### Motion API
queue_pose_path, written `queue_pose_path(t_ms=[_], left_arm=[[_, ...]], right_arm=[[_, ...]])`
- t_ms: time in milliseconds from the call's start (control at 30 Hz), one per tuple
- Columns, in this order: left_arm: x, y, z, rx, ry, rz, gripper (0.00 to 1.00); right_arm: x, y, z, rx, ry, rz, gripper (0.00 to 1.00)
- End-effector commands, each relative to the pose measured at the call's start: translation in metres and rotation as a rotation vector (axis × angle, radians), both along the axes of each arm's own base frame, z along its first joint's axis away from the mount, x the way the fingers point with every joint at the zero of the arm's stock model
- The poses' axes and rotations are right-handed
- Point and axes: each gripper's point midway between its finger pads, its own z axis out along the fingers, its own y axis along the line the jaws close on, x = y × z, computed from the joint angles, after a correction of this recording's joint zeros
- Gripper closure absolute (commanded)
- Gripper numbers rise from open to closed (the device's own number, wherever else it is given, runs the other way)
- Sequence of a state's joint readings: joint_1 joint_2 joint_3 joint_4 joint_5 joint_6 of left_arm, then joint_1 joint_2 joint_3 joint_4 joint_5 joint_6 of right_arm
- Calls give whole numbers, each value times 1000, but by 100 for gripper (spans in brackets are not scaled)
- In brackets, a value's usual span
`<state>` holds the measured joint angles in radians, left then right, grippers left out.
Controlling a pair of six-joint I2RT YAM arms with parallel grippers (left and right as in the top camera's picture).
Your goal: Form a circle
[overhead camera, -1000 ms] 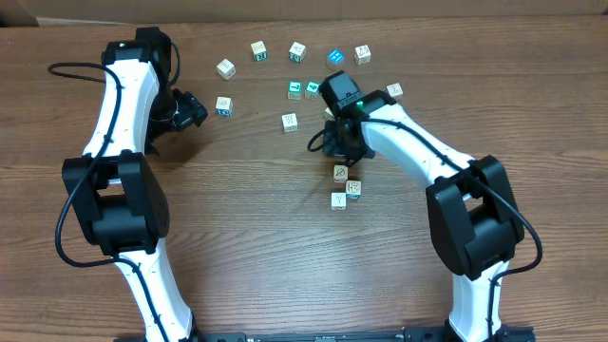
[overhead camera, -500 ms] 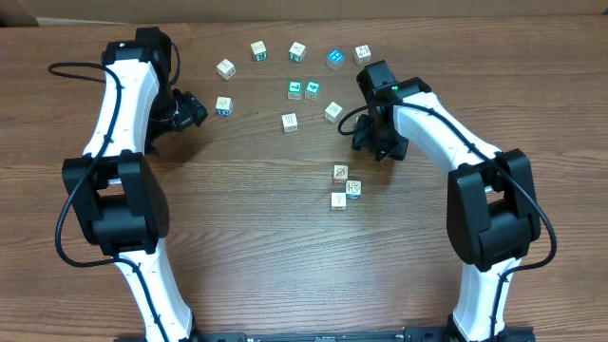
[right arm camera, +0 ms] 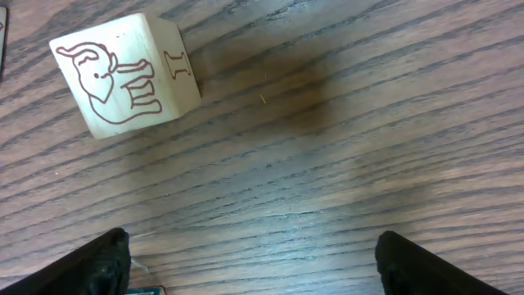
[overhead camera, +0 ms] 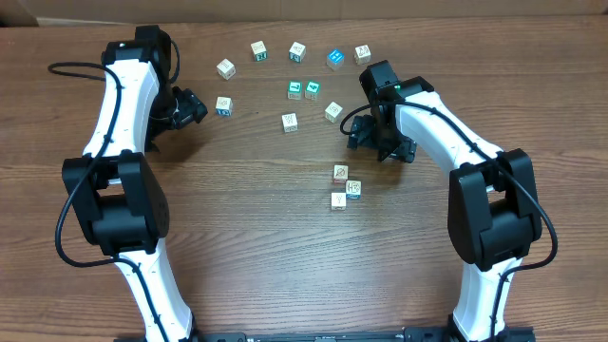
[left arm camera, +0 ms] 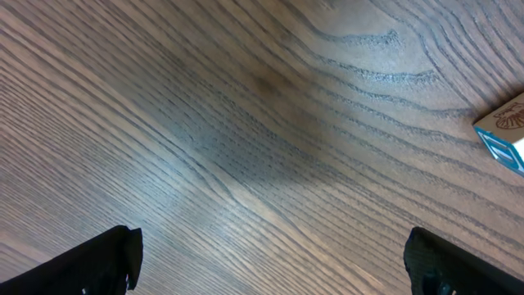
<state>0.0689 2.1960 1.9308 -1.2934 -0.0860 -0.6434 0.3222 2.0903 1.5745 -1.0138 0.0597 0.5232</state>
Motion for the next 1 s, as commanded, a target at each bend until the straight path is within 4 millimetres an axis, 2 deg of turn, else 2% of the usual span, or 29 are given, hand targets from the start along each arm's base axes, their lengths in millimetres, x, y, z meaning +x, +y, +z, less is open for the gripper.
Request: queue_pose_path(t_ms=[0, 233, 333, 800, 900, 967], left_arm=[[5, -1, 3, 1, -14, -19, 1], [5, -1, 3, 0, -14, -19, 0], [5, -1, 3, 0, -14, -19, 0], [8, -1, 3, 2, -28, -19, 1], [8, -1, 3, 2, -28, -19, 0], [8, -1, 3, 2, -28, -19, 0]], right_arm=[[0, -4, -1, -10, 0, -9, 6], [-1, -4, -1, -13, 6, -9, 5], [-2, -5, -1, -14, 10, -8, 0], [0, -2, 0, -3, 3, -3, 2], [11, -3, 17, 16, -19, -13, 8], [23, 0, 39, 55, -43, 6, 10]])
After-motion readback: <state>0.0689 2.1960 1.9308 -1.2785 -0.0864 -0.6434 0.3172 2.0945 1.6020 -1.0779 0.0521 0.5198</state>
